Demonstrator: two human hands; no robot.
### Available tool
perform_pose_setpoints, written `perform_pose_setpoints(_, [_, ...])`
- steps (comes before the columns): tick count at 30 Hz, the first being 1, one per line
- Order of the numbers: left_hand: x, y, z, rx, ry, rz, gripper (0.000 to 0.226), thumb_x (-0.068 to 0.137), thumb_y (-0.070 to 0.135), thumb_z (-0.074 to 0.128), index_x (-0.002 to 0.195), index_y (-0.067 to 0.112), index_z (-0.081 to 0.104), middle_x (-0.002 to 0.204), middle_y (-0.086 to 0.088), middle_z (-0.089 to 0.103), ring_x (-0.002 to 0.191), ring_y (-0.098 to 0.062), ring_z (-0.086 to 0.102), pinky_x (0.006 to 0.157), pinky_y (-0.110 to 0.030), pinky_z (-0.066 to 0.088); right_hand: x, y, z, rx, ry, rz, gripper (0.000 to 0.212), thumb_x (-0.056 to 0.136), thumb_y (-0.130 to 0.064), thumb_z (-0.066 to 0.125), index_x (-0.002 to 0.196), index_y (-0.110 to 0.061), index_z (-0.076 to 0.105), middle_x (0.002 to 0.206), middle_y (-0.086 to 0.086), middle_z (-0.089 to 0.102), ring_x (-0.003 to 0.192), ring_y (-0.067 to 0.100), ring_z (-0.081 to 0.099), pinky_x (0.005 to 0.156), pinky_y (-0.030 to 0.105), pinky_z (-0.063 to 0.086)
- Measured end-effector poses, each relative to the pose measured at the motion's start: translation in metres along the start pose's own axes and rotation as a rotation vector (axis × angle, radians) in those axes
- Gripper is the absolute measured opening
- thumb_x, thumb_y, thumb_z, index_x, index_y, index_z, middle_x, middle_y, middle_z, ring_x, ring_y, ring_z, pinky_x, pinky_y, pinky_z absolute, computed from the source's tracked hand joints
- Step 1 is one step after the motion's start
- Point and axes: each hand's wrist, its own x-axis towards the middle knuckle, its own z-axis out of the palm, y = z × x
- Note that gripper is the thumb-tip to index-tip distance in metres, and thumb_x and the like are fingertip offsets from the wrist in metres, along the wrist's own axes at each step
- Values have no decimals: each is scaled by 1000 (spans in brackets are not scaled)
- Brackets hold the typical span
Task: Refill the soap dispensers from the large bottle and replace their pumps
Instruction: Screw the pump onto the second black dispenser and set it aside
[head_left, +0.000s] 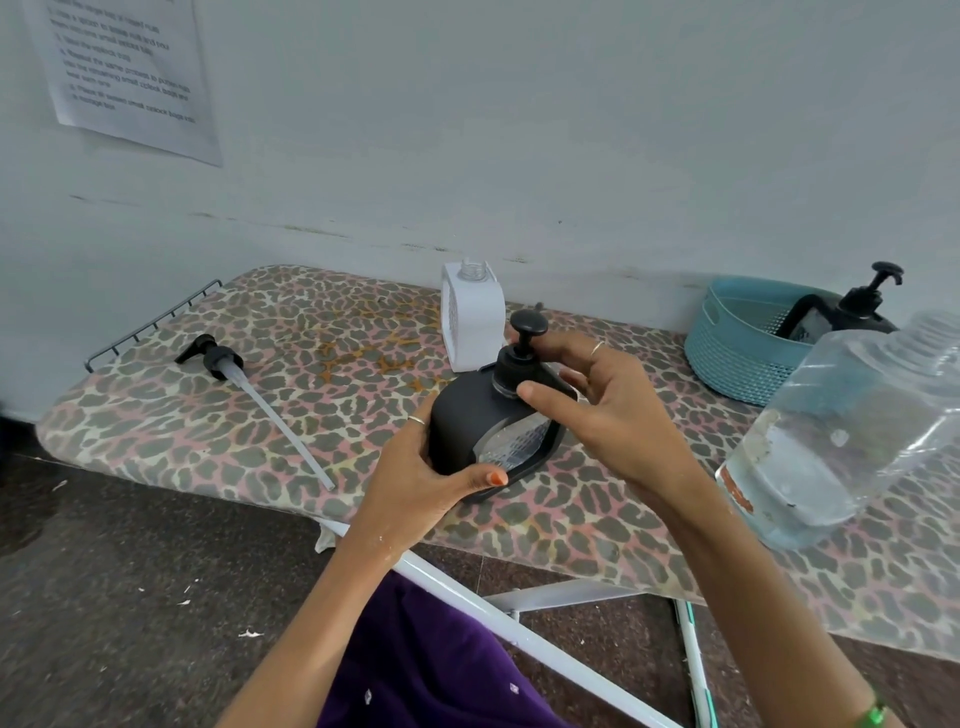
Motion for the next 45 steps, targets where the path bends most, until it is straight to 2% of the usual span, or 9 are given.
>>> perform_pose_setpoints(6, [0,2,1,17,9,3,68,51,42,83,111,38,52,103,30,68,102,5,64,80,-13,51,1,-5,15,-54,196,44,38,71,-23,83,97,-19,57,93,-14,63,96,-1,59,96,26,44])
perform_pose_setpoints(12, [0,-1,-1,13,21,-17,81,41,64,85,112,39,55,111,22,68,110,-3,63,89,-22,53,-3,1,6,39,36,10,40,84,-23,66,123,-26,56,118,-15,64,114,-1,56,94,13,42])
perform_pose_setpoints(15, [1,-2,-1,16,24,-23,83,42,63,86,115,39,54,114,21,67,113,-3,61,92,-23,52,-1,4,3,190,-7,-8,38,85,-8,61,123,-15,63,121,-5,67,117,7,59,98,21,44])
perform_pose_setpoints(20, [-1,-1,-1,38,14,-23,79,44,53,88,114,38,53,111,23,67,109,0,62,88,-19,52,3,3,7,145,107,21,26,71,-17,78,93,-22,65,99,-5,71,101,11,65,99,44,47])
perform_pose_setpoints(25, [0,-2,0,18,21,-26,69,50,39,83,113,37,54,106,25,68,105,1,64,85,-19,53,5,-3,16,43,160,20,29,74,-19,81,91,-20,57,91,-9,63,90,-2,59,87,29,48])
perform_pose_setpoints(30, [0,-2,0,29,13,-19,73,48,46,89,112,37,56,109,23,68,108,-1,63,90,-21,53,3,-1,1,159,1,18,37,83,-15,61,120,-20,63,114,-11,68,112,6,61,99,26,45])
perform_pose_setpoints(39, [-1,-1,0,7,9,-10,82,41,66,84,112,41,55,109,23,68,109,-2,62,90,-25,53,9,-2,-1,80,38,0,23,71,-22,76,90,-29,65,93,-14,68,97,9,62,97,42,46])
perform_pose_setpoints(42, [0,-2,0,8,11,-11,80,40,66,84,111,43,55,109,24,68,108,-1,63,92,-27,53,9,-3,5,42,67,11,29,70,-26,77,96,-23,63,96,-10,67,98,12,60,96,48,47])
perform_pose_setpoints(45, [0,0,1,-5,2,-11,80,39,66,84,110,42,55,106,25,68,105,1,64,88,-22,54,10,-2,0,12,10,11,39,76,-25,74,113,-26,61,109,-12,66,110,4,58,100,41,45])
